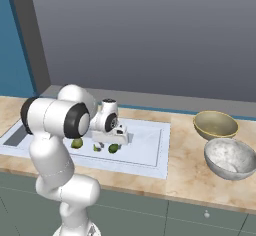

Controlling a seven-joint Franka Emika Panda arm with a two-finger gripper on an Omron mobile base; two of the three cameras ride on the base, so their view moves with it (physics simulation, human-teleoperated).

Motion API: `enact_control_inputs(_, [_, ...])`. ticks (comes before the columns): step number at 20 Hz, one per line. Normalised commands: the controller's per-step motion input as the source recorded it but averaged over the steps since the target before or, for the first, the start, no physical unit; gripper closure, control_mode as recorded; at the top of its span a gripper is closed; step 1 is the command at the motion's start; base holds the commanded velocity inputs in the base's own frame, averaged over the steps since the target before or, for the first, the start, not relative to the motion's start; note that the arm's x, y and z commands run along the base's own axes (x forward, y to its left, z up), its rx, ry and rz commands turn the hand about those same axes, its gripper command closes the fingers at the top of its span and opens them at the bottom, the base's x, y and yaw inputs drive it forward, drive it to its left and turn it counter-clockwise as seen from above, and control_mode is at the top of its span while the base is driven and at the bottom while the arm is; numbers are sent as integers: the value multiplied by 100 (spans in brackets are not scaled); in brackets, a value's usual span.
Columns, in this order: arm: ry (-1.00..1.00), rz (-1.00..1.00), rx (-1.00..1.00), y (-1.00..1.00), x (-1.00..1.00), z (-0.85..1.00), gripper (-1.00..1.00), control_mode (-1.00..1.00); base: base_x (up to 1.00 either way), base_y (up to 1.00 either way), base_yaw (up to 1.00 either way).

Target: Pick the lemon wedges from the sink and place them in one bowl. Place the avocado in the other bowl. Then turn off the sink faucet.

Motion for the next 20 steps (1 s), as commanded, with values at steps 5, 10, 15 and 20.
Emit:
enact_control_inputs(5, [0,0,0,0,22,-17,-100,-100,0,0,0])
enact_control_inputs(10, [0,0,0,0,20,-18,-100,-100,0,0,0])
enact_control_inputs(15, [0,0,0,0,21,-22,-100,-100,0,0,0])
enact_control_inputs(20, [0,0,0,0,19,-23,-100,-100,0,0,0])
